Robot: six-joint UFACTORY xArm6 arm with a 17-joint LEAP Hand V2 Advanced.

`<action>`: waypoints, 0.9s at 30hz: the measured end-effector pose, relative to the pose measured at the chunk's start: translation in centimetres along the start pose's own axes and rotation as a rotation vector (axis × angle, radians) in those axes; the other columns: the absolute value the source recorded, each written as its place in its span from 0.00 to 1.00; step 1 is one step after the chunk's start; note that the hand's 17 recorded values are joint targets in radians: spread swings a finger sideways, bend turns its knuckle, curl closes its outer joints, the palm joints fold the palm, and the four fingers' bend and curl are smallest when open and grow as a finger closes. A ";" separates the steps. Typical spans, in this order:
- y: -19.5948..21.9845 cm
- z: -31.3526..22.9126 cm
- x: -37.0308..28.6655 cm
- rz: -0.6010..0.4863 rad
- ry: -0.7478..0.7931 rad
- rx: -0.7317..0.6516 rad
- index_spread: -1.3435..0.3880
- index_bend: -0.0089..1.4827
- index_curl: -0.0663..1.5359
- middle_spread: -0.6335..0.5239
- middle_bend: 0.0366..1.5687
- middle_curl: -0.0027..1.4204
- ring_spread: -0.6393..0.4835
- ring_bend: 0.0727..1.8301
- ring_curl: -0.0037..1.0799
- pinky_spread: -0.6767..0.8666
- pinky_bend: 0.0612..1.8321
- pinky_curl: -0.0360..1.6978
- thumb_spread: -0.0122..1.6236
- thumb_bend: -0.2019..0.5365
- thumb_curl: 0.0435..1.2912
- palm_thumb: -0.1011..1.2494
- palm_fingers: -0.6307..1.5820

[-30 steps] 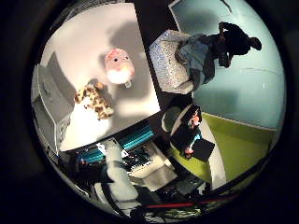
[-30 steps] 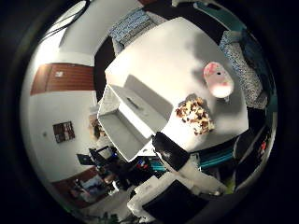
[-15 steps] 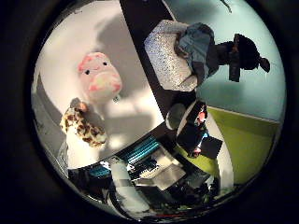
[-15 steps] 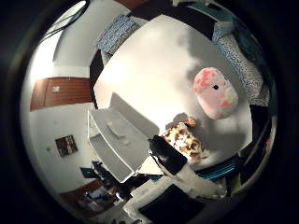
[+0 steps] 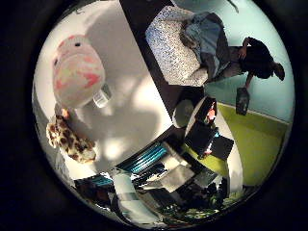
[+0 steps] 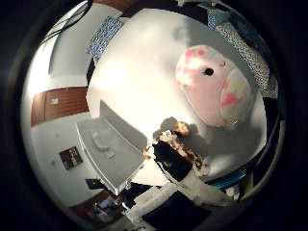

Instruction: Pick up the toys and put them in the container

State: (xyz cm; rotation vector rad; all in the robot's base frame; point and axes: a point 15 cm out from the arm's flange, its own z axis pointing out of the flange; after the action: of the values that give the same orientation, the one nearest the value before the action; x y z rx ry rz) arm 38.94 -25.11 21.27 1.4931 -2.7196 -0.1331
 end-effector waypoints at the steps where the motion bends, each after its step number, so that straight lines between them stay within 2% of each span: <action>1: -0.1 0.3 0.0 0.000 0.000 -0.003 0.62 0.12 0.22 0.63 0.10 0.21 0.78 0.15 0.25 0.76 0.30 0.18 0.71 0.25 0.21 0.46 0.32; 16: -0.5 6.6 0.1 0.005 -0.002 -0.104 0.62 0.11 0.22 0.62 0.10 0.22 0.77 0.15 0.24 0.76 0.29 0.18 0.71 0.25 0.21 0.46 0.32; 19: -0.4 7.3 0.2 0.005 -0.001 -0.119 0.62 0.11 0.22 0.58 0.14 0.23 0.75 0.18 0.24 0.76 0.27 0.17 0.71 0.25 0.22 0.47 0.38; 21: -0.3 7.6 0.3 0.006 -0.002 -0.125 0.62 0.11 0.21 0.51 0.20 0.25 0.66 0.26 0.27 0.74 0.25 0.16 0.71 0.25 0.22 0.50 0.49; 22: -0.3 7.8 0.3 0.007 -0.002 -0.128 0.62 0.11 0.21 0.48 0.24 0.27 0.60 0.29 0.28 0.71 0.24 0.15 0.71 0.25 0.22 0.50 0.52; 23: -0.3 7.8 0.4 0.007 -0.001 -0.128 0.59 0.12 0.21 0.42 0.34 0.31 0.47 0.39 0.33 0.57 0.27 0.15 0.70 0.26 0.23 0.52 0.67; 25: -0.5 7.6 0.4 0.004 -0.001 -0.120 0.56 0.13 0.22 0.38 0.40 0.35 0.38 0.44 0.36 0.40 0.34 0.17 0.70 0.26 0.23 0.55 0.78; 27: -0.6 7.0 0.4 -0.002 0.000 -0.108 0.53 0.23 0.29 0.33 0.48 0.42 0.32 0.53 0.46 0.27 0.46 0.23 0.69 0.27 0.25 0.61 0.84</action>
State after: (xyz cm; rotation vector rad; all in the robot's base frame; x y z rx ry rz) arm 38.71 -25.30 14.21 1.4671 -2.6640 -0.2760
